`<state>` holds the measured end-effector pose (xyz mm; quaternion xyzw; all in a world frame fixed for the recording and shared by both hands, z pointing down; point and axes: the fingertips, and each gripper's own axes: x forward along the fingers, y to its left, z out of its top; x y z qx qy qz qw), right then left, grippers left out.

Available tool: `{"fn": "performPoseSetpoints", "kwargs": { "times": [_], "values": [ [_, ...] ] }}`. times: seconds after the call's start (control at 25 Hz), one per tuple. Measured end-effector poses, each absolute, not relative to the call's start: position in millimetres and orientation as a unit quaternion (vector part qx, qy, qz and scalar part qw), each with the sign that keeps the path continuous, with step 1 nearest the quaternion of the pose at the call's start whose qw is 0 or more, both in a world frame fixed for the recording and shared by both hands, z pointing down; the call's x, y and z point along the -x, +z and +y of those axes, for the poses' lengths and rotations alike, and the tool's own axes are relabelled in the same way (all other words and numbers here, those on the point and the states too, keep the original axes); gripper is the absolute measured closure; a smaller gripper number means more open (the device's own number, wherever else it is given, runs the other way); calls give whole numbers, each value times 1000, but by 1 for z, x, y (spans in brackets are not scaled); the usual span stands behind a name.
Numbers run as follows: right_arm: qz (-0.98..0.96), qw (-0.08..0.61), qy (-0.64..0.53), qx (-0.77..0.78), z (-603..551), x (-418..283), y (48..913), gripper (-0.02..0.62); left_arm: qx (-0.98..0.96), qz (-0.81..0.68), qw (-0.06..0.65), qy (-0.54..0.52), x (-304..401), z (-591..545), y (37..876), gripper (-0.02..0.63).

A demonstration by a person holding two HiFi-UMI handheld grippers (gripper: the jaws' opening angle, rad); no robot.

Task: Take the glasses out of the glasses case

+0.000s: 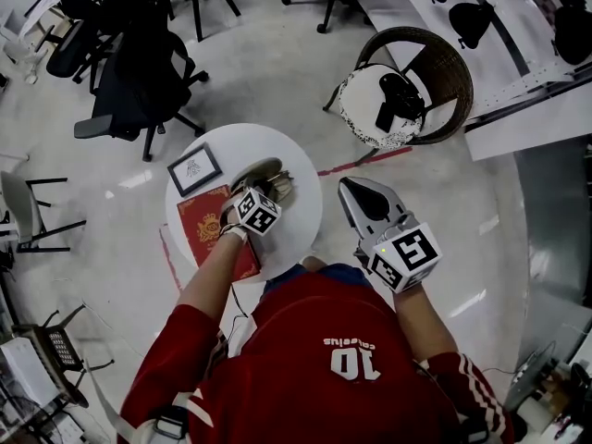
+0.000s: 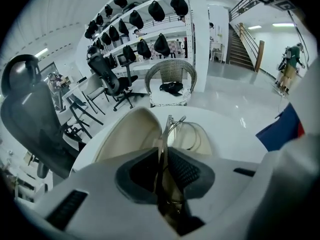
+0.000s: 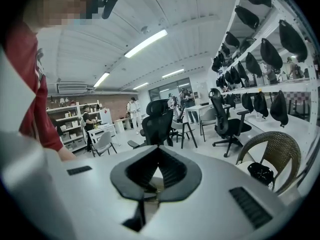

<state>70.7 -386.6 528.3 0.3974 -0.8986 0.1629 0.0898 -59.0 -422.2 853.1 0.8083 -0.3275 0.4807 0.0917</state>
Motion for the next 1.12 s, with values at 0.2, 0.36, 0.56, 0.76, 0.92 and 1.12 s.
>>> {"fn": "performPoseSetpoints", "kwargs": {
  "times": [0.2,0.36,0.56,0.76,0.92,1.12],
  "values": [
    [-896,85,169,-401,-388,-74,530,580,-807,-318,78,491,58,-420,853,581],
    [-896,81,171,-403,-386,-76,527,580,-811,-310,73,491,56,-418,846,584],
    [-895,76,171,-406,-380,-76,520,580,-815,-308,65,487,57,-413,837,586],
    [-895,74,164,-409,-375,-75,514,580,-820,-319,54,471,60,-417,819,586],
    [-896,70,157,-410,-368,-73,506,580,-826,-330,38,456,60,-420,793,586],
    [-899,61,145,-408,-356,-69,493,580,-834,-356,34,421,61,-419,755,586]
  ]
}}
